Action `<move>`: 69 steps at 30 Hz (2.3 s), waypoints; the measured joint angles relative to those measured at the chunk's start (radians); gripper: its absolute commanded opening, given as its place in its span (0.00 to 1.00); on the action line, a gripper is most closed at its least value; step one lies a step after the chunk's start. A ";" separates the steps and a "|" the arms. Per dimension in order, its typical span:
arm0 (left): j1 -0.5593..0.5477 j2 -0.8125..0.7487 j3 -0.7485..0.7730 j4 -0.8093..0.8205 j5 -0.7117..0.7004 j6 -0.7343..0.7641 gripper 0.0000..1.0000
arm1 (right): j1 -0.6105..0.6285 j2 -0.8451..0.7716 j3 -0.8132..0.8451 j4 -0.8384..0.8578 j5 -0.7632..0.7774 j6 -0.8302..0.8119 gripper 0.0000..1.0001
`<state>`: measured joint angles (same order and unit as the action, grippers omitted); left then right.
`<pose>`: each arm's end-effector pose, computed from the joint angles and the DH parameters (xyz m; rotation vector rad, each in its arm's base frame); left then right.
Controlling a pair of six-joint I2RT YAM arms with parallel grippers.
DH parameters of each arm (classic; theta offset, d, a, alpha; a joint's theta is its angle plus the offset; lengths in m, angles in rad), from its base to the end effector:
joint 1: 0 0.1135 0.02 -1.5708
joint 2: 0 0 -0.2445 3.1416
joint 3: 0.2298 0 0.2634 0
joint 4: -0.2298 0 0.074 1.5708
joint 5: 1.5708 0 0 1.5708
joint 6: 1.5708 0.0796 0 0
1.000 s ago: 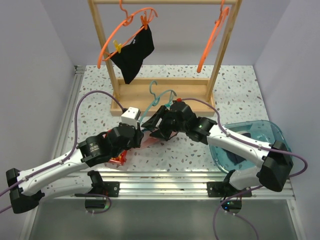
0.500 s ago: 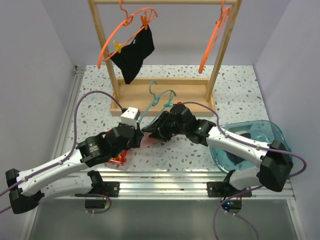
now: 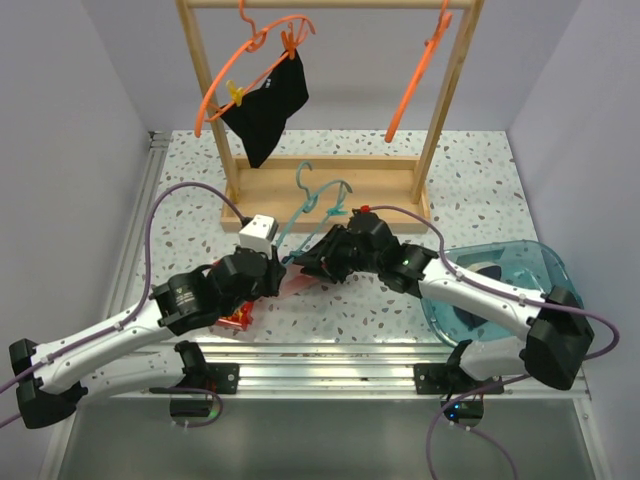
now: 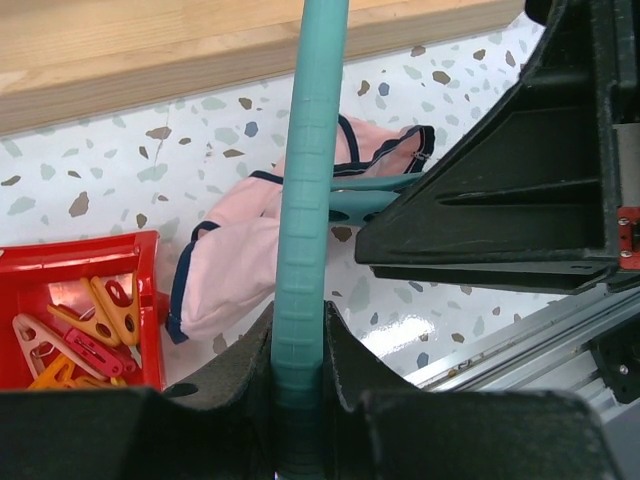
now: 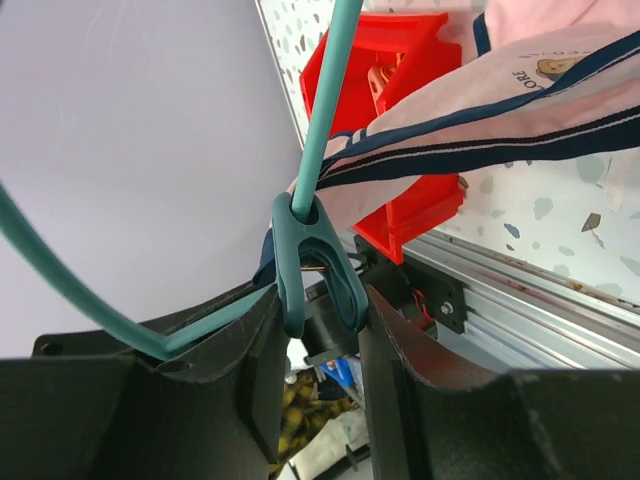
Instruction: Remove the underwear clipped to the hanger
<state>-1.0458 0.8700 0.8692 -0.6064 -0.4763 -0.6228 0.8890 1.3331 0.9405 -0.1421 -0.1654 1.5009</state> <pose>0.1507 -0.1874 0.2776 0.1821 2.1315 -0.4761 0.2126 0.2828 0.2307 0.6502 2.4564 1.4229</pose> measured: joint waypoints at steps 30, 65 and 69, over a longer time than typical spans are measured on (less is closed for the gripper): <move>-0.003 0.043 0.134 -0.029 -0.159 0.015 0.00 | -0.007 -0.227 -0.221 0.095 -0.204 -0.215 0.00; -0.002 -0.057 0.166 -0.158 -0.167 0.044 0.00 | 0.127 0.045 -0.048 0.200 -0.093 -0.291 0.88; -0.002 -0.051 0.153 -0.158 -0.132 0.061 0.00 | -0.004 -0.114 -0.066 0.135 -0.063 -0.315 0.94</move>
<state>-1.0477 0.8188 1.0225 -0.7639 -0.6079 -0.5617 0.8852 1.2190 0.8745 -0.0074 -0.2287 1.1858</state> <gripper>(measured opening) 0.201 0.912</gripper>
